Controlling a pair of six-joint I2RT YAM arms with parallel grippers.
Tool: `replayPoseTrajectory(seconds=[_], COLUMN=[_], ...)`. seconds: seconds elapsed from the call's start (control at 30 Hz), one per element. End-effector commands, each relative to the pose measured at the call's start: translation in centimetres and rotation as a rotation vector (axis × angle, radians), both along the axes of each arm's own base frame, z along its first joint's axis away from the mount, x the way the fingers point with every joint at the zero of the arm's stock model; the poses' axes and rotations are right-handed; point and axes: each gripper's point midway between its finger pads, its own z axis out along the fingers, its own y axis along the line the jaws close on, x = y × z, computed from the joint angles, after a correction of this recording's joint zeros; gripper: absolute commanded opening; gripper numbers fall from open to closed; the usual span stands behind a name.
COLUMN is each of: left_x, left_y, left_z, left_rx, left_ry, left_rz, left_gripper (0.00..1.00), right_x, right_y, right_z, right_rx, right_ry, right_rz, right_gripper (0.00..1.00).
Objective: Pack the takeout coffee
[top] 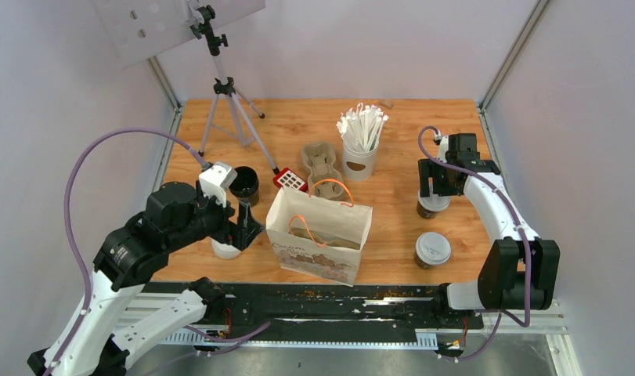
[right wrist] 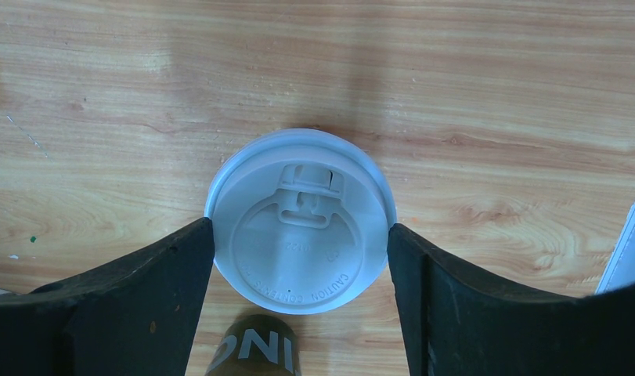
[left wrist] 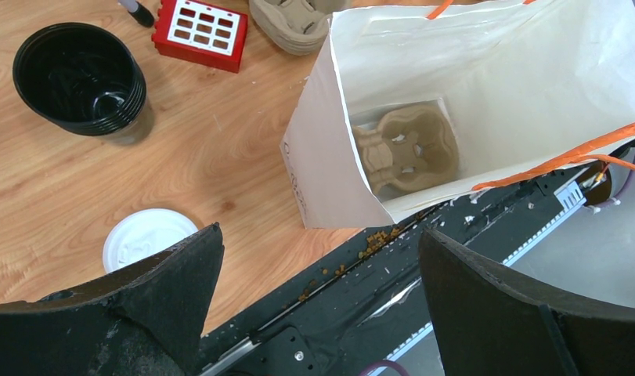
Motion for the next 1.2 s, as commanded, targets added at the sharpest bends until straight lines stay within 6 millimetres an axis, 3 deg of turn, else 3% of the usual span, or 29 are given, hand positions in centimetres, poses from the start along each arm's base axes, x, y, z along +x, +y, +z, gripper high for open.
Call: replayPoseTrajectory(seconds=[0.0, 0.43, 0.63, 0.9, 1.03, 1.17], left_x=[0.2, 0.1, 0.8, 1.5, 1.8, 2.3], left_y=[0.3, 0.5, 0.8, 0.2, -0.7, -1.8], left_z=[0.6, 1.5, 2.0, 3.5, 3.0, 2.8], left_rx=[0.002, -0.008, -0.005, -0.029, -0.041, -0.062], left_ry=[-0.035, -0.055, -0.046, -0.060, -0.025, -0.009], left_rz=[0.002, 0.006, 0.063, 0.069, 0.058, 0.041], left_gripper=[1.00, 1.00, 0.97, 0.92, 0.88, 0.85], right_x=[0.1, 0.2, 0.3, -0.8, -2.1, -4.6], right_y=[0.0, 0.9, 2.0, 4.6, 7.2, 10.3], right_z=[-0.2, 0.0, 2.5, 8.6, 13.5, 18.4], right_rx=[-0.008, -0.025, 0.002, 0.019, 0.057, 0.090], right_ry=[0.010, 0.015, -0.026, -0.130, -0.238, -0.352], right_rz=[0.003, 0.033, 0.038, 0.107, 0.174, 0.260], right_gripper=[0.78, 0.73, 0.68, 0.69, 0.69, 0.68])
